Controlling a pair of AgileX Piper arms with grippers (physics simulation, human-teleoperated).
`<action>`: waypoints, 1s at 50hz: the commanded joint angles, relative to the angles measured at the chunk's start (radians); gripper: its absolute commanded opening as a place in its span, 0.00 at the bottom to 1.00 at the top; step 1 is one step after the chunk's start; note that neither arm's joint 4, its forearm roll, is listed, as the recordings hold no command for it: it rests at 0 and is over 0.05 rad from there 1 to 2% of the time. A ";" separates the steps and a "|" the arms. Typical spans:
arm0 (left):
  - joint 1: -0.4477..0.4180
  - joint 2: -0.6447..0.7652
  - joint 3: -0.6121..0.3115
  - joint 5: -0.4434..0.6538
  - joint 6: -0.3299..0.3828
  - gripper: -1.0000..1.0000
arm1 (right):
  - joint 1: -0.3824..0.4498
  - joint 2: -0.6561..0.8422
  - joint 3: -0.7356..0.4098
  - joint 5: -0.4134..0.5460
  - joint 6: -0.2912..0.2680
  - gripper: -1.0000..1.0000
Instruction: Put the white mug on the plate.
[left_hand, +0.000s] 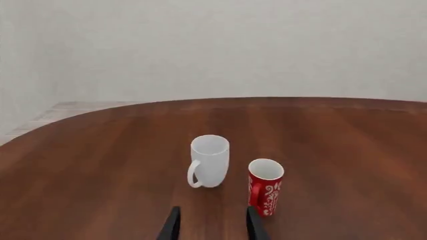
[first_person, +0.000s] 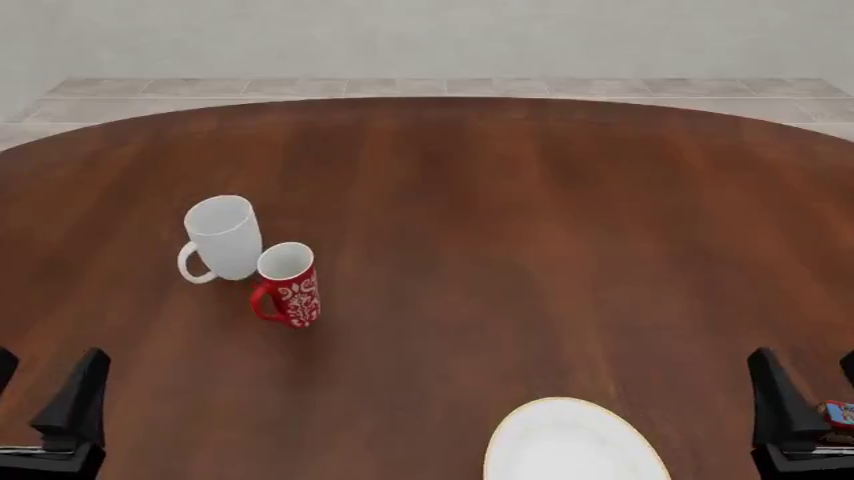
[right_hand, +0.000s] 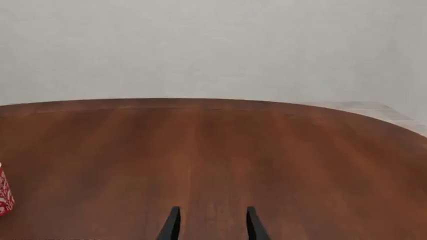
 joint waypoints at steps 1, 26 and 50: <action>0.002 0.022 -0.074 0.051 0.003 1.00 | 0.013 0.005 -0.001 -0.003 -0.001 1.00; -0.007 0.001 -0.006 0.011 0.010 1.00 | 0.013 0.006 0.001 -0.006 -0.001 1.00; 0.004 0.296 -0.302 0.096 0.079 1.00 | 0.013 0.002 0.002 -0.003 -0.003 1.00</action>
